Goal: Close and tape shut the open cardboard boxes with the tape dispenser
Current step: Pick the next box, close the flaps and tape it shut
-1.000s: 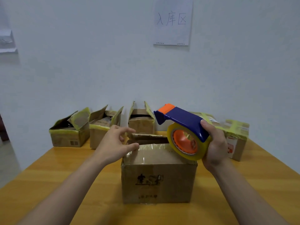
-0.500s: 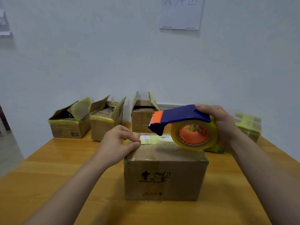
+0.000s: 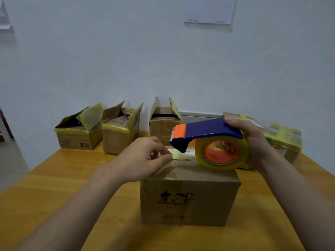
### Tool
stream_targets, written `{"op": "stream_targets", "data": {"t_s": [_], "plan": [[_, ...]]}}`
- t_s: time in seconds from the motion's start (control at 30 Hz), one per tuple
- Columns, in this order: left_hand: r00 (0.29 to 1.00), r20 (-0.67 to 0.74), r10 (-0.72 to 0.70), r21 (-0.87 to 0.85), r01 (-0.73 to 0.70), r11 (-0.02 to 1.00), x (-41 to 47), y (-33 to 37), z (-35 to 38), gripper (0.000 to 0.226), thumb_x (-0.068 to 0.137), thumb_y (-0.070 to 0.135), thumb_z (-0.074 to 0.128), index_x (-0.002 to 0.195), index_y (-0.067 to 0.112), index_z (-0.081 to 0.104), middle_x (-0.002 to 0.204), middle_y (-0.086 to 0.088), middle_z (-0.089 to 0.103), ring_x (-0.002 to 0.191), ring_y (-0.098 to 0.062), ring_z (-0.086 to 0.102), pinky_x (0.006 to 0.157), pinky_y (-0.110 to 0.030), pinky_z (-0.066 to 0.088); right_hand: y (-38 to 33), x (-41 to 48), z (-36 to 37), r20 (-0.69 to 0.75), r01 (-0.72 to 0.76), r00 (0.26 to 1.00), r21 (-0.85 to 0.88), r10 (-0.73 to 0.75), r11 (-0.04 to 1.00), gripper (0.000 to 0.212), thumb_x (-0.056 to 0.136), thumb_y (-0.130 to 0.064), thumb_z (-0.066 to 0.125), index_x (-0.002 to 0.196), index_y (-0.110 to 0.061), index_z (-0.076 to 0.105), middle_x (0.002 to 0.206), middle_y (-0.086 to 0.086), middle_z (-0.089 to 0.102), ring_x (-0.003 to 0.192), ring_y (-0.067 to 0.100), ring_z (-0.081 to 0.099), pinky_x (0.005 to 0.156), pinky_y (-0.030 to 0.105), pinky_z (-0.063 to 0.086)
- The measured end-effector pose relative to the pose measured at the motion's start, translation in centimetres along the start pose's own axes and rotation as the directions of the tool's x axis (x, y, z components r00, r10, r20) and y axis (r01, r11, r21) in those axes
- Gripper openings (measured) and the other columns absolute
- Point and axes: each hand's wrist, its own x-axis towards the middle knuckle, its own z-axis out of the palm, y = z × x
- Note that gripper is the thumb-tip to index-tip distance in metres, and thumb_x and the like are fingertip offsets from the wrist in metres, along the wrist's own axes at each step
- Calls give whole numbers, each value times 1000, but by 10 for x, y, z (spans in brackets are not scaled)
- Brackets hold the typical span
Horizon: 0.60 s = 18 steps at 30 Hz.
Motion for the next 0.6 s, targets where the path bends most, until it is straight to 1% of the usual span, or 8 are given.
{"op": "stream_targets", "data": {"t_s": [0.07,0.13,0.23,0.33,0.4,0.47,0.53,0.6], "plan": [[999,19,41,67,-42,997,-5,2,2,51,91,74,48,120,40,74,119,27,59,114,3,49,87,-23,47,-1,-1,1,0,0,1000,34,0,999,19,82,-36,68,70,-23,75,66,-1,66,54,11,61,48,22,48],[999,27,46,138,-50,989,-11,2,3,69,85,87,40,132,44,66,129,29,56,121,2,43,96,-29,44,-1,-2,2,-16,-5,1000,69,6,998,18,82,-36,68,74,-21,75,67,0,66,54,12,60,47,21,48],[998,32,47,216,-53,975,-19,5,4,87,76,96,36,144,45,53,142,28,52,128,3,38,103,-31,38,0,-4,4,-45,-24,999,126,30,992,18,80,-37,67,75,-21,72,65,-1,65,53,12,58,47,22,46],[995,78,54,294,-75,953,-25,10,6,98,72,101,37,153,45,41,154,26,42,136,2,31,108,-32,36,-1,-5,7,-92,-36,994,179,53,983,19,78,-38,68,78,-19,70,63,-2,63,51,13,54,47,21,45],[994,108,31,324,-64,944,-27,12,7,101,71,101,39,155,45,36,158,26,36,140,1,28,111,-31,33,-3,-6,9,-111,-33,992,191,55,981,20,77,-39,69,77,-20,72,65,-1,63,51,14,52,47,22,44],[995,95,13,335,-44,941,-28,15,8,99,72,100,38,154,45,36,158,25,38,140,1,29,110,-30,33,-5,-8,11,-117,-29,992,197,53,980,20,75,-41,69,69,-23,74,65,-1,63,51,14,52,47,22,44],[998,54,13,345,-31,938,-27,17,7,89,80,96,33,152,44,43,154,24,44,137,1,33,108,-30,33,-6,-10,13,-114,-35,992,196,58,980,21,74,-41,69,66,-22,74,64,-1,62,50,14,52,47,22,44],[998,49,26,364,-42,930,-24,20,7,77,90,85,27,151,42,47,152,21,48,135,-1,35,108,-32,33,-6,-11,13,-113,-48,991,196,72,979,21,75,-41,71,69,-21,74,66,1,62,53,15,51,48,23,44]]}}
